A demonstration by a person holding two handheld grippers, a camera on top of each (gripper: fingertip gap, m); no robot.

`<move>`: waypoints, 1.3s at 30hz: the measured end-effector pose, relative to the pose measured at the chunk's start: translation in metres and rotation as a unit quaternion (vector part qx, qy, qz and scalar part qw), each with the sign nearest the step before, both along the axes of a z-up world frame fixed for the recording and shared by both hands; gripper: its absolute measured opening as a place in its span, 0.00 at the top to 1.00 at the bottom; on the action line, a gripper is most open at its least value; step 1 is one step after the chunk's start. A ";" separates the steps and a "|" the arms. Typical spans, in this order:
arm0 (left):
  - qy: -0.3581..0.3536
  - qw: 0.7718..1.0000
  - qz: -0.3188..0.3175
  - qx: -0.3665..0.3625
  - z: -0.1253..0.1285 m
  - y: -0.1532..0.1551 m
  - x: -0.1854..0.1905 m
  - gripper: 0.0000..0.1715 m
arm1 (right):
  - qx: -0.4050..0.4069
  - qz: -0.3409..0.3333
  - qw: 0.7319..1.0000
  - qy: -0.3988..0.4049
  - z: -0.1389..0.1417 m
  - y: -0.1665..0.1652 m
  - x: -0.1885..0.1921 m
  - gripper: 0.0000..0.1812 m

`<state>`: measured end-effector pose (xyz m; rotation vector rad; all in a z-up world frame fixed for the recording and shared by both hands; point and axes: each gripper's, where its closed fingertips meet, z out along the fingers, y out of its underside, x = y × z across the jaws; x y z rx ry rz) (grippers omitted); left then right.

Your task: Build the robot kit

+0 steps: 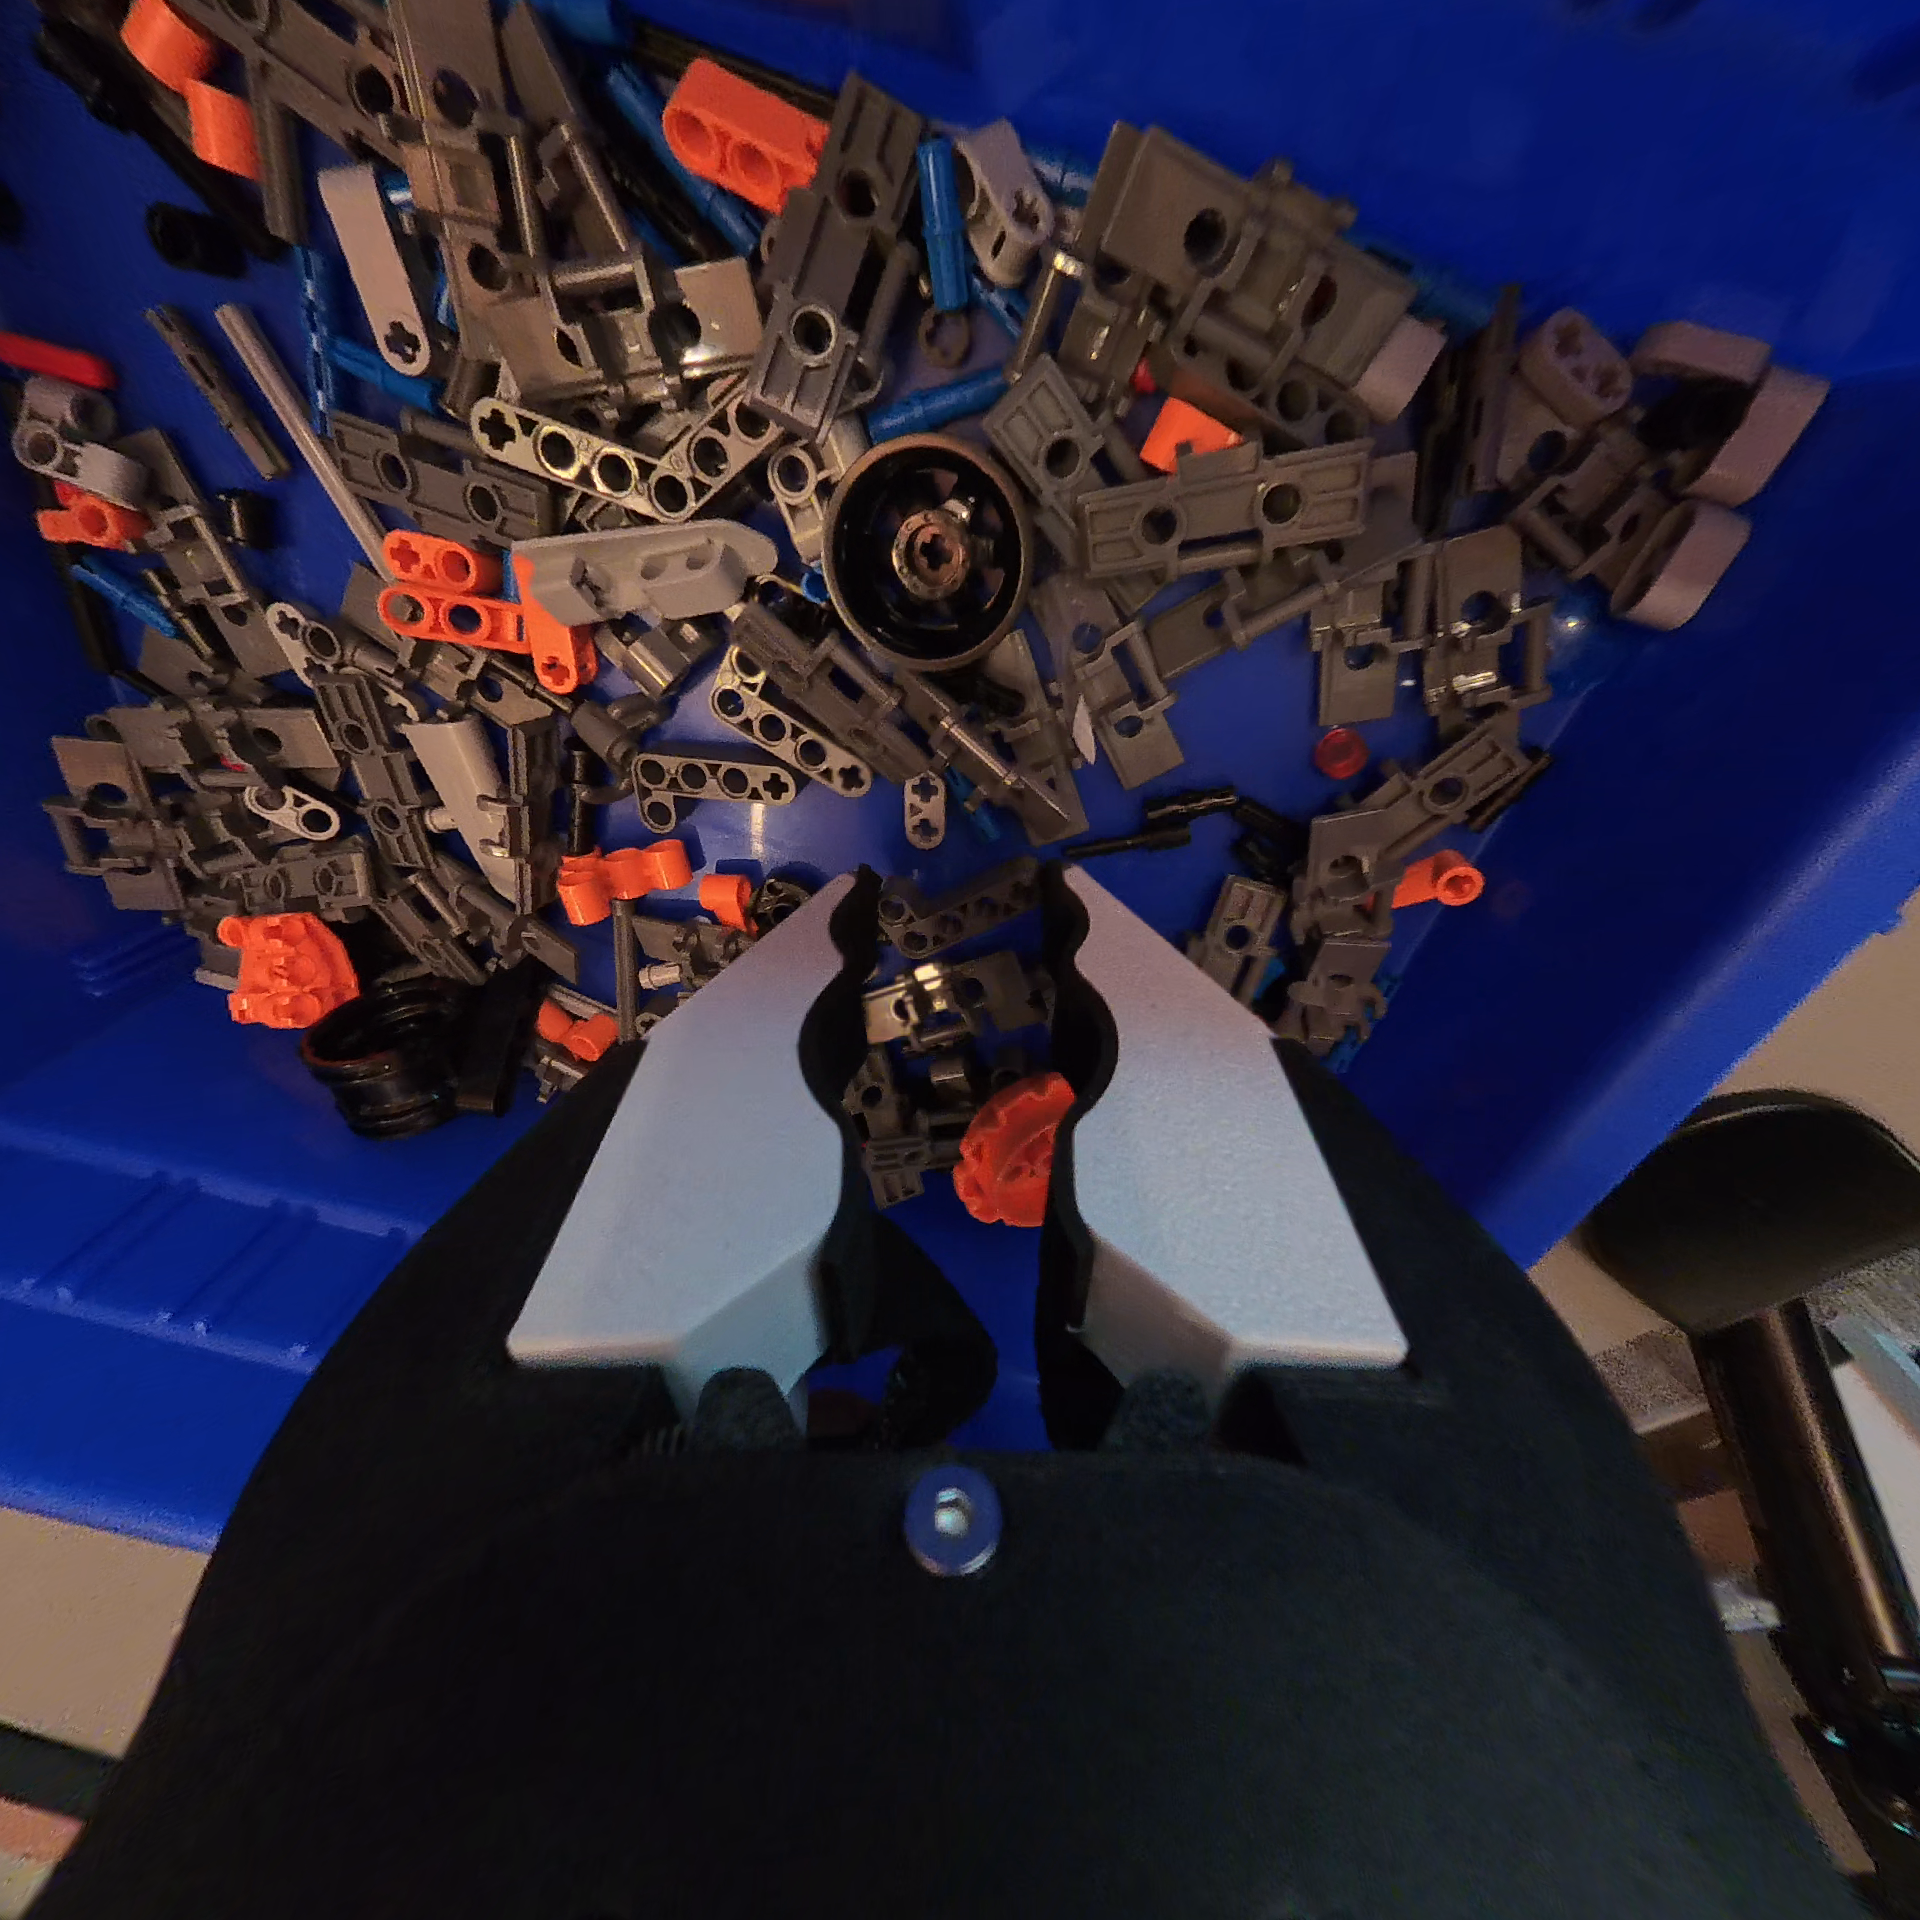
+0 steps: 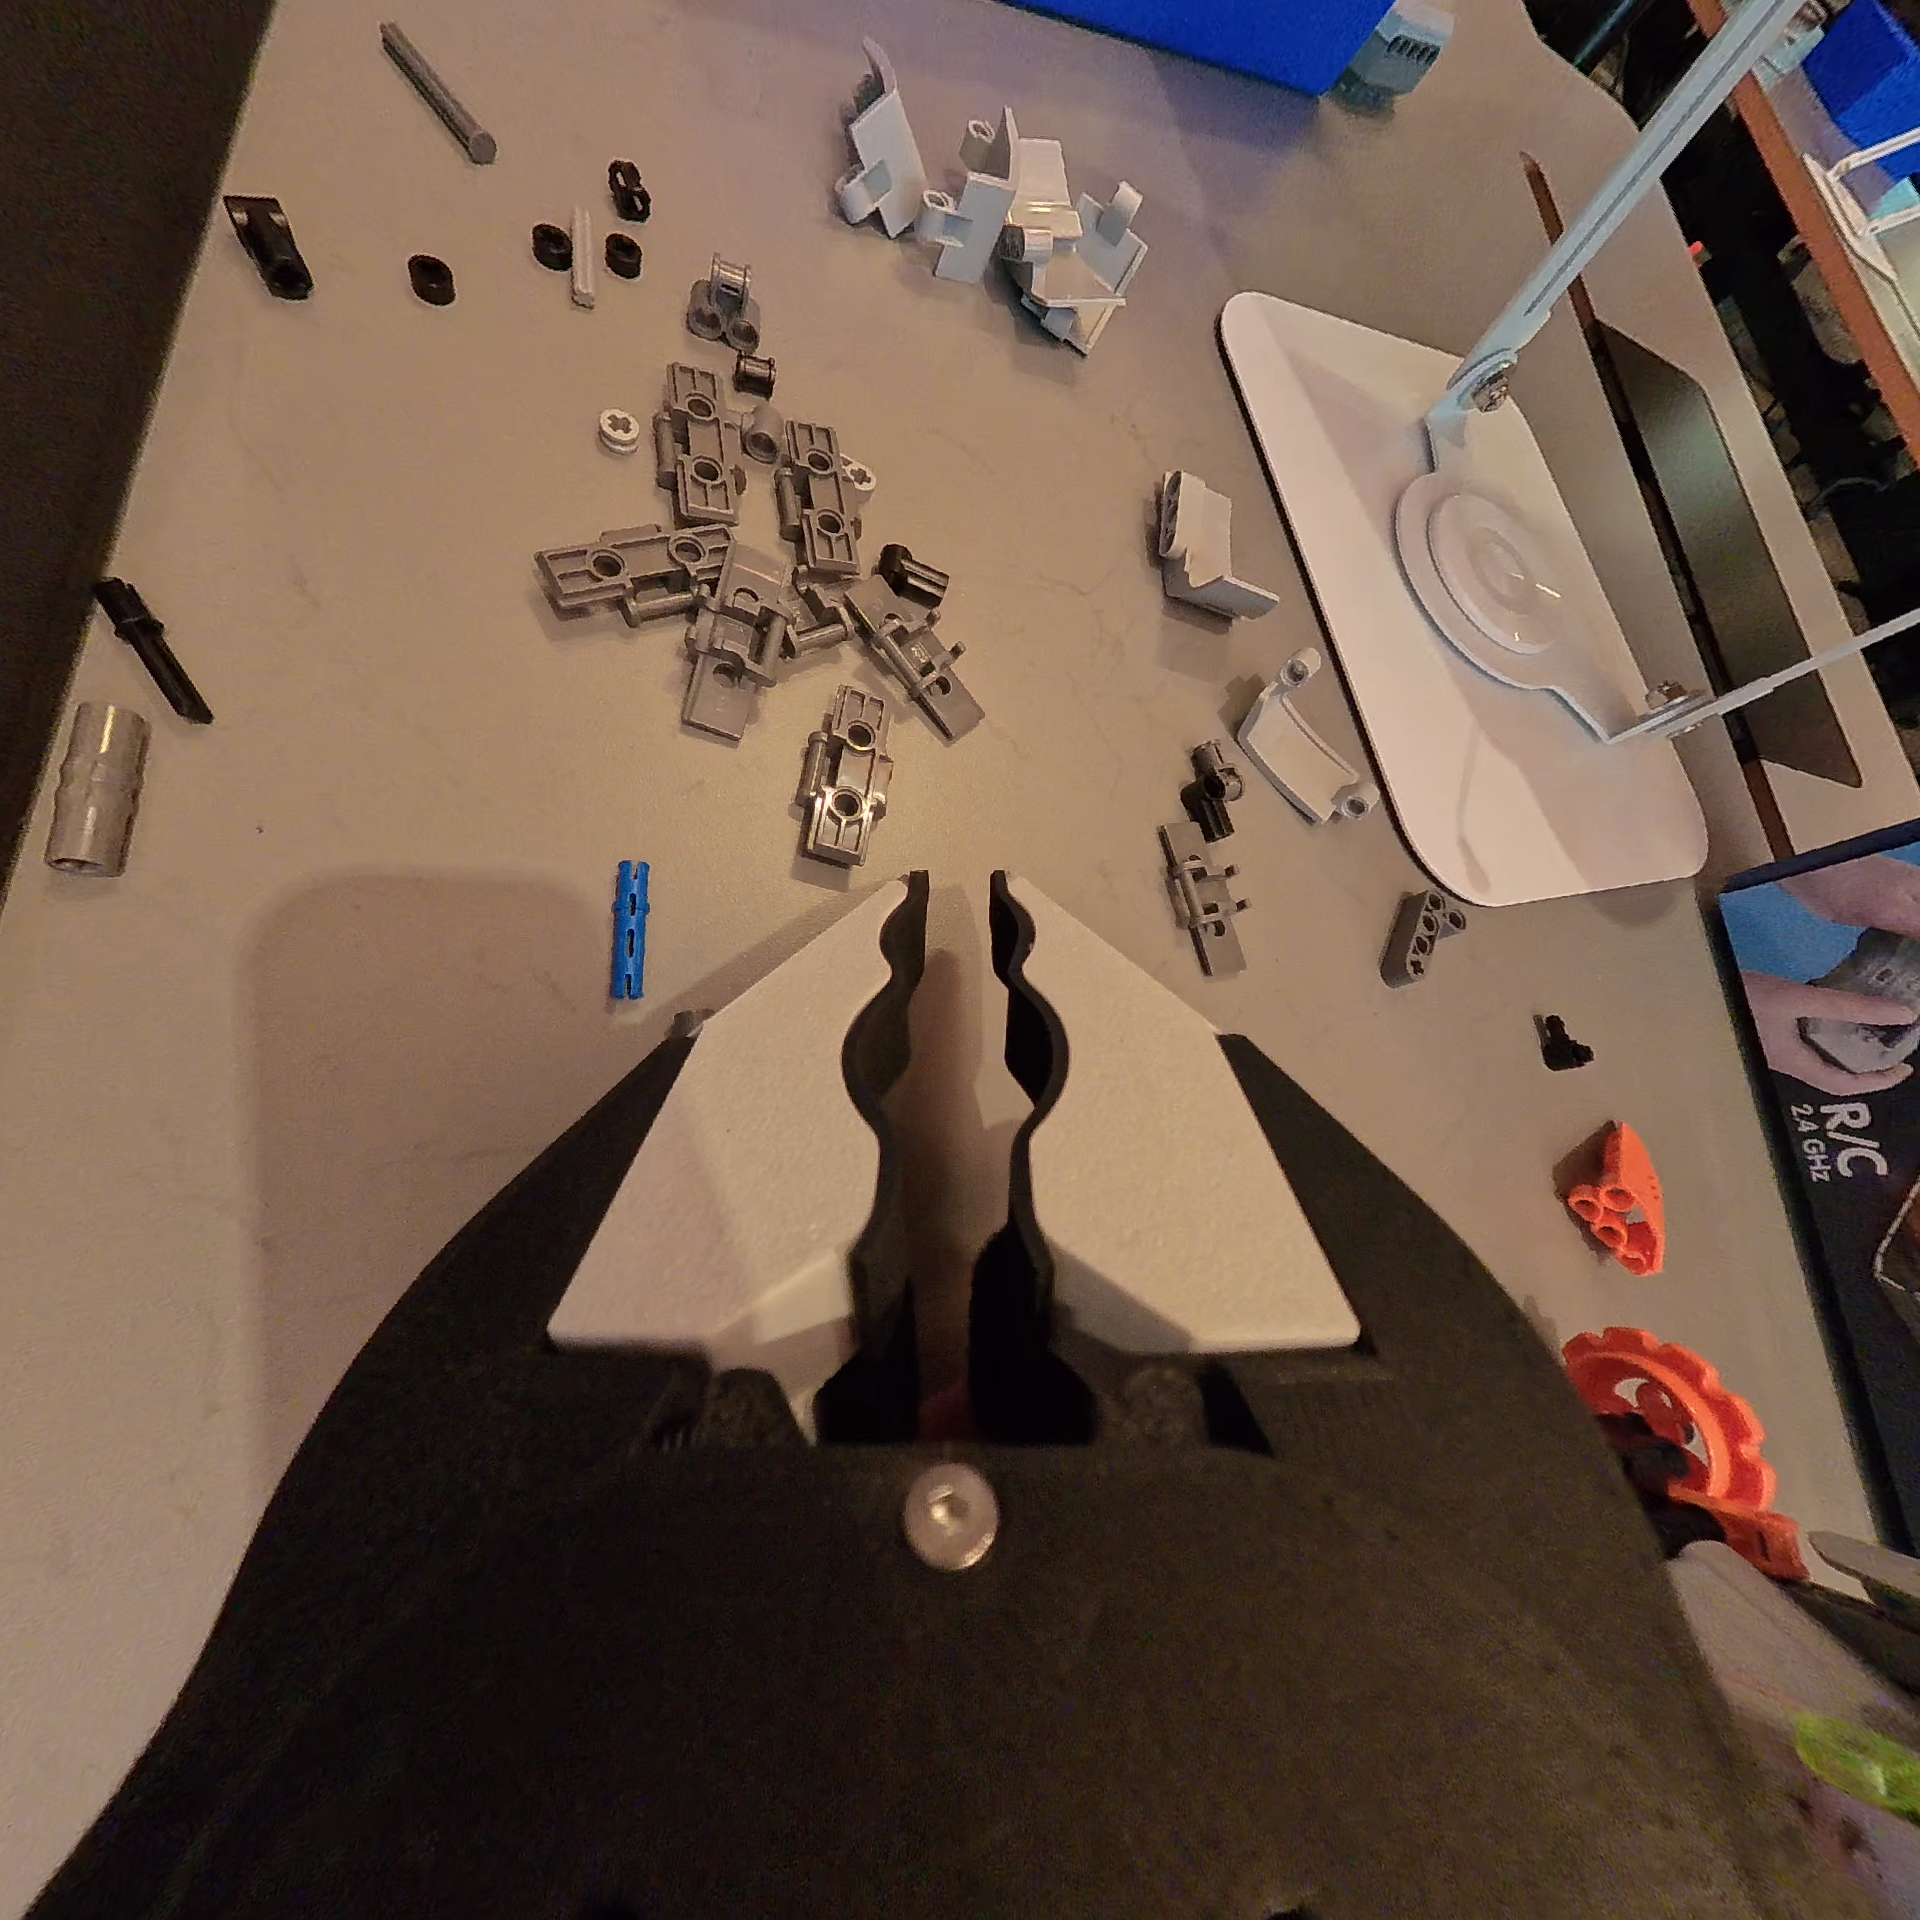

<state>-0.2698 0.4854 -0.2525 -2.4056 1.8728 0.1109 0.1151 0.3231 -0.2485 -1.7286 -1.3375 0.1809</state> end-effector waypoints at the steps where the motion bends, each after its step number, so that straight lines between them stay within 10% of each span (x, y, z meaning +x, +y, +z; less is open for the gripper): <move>1: -0.002 1.000 -0.001 0.003 0.001 0.000 0.001 0.82 | 0.000 0.000 1.000 0.001 0.000 0.000 0.000 0.95; 9: -0.057 0.997 -0.046 0.041 0.018 0.001 0.015 0.81 | -0.004 -0.001 1.000 0.003 0.000 0.000 0.000 0.95; 15: -0.054 0.995 -0.052 0.063 0.027 0.008 0.018 0.42 | -0.005 -0.001 1.000 0.004 0.000 0.000 0.001 0.95; 21: -0.081 0.996 -0.010 0.036 0.012 0.008 0.044 0.34 | -0.006 -0.007 1.000 0.007 0.000 0.002 0.001 0.95; 30: -0.117 0.991 -0.030 0.065 -0.003 0.031 0.067 0.36 | -0.008 -0.012 1.000 0.009 0.000 0.003 0.002 0.95; 39: -0.144 0.986 -0.047 0.065 -0.002 0.036 0.073 0.66 | -0.010 -0.012 1.000 0.011 0.000 0.003 0.002 0.95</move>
